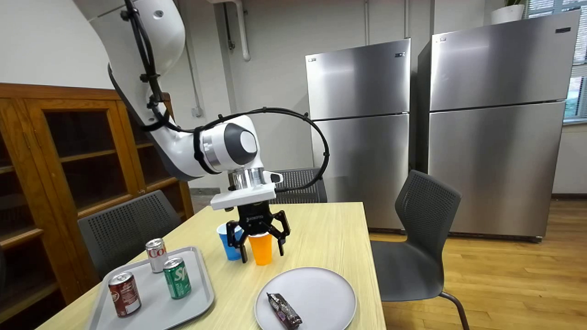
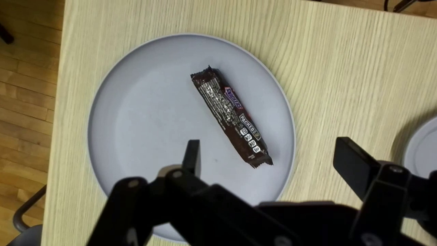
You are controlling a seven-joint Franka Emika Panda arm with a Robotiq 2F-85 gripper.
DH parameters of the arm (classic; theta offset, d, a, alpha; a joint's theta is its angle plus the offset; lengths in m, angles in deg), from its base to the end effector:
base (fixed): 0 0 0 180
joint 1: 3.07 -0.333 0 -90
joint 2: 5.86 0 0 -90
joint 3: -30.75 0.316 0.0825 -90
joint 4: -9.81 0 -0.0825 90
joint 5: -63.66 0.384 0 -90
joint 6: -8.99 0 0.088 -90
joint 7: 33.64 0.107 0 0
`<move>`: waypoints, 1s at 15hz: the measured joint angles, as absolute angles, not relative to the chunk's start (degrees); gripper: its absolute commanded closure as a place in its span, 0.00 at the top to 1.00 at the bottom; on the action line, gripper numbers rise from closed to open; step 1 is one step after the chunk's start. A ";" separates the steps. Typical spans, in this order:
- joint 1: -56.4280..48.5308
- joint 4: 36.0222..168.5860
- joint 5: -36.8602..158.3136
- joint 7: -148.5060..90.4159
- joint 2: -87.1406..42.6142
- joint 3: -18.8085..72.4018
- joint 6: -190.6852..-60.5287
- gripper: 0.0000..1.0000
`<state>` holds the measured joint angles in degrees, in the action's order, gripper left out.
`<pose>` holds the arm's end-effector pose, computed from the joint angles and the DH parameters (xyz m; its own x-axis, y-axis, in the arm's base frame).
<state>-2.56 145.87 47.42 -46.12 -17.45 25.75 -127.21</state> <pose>0.4823 -0.0505 0.2240 0.9161 0.3153 -0.2476 0.3511 -0.9291 0.1158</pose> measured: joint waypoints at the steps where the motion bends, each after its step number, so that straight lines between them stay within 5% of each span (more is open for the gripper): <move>1: -2.41 145.93 47.19 -46.87 -17.87 25.75 -127.48 1.00; 15: -2.08 143.02 42.73 -54.43 -27.40 25.75 -131.58 1.00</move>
<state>-2.08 143.02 42.73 -54.43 -27.40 25.75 -131.58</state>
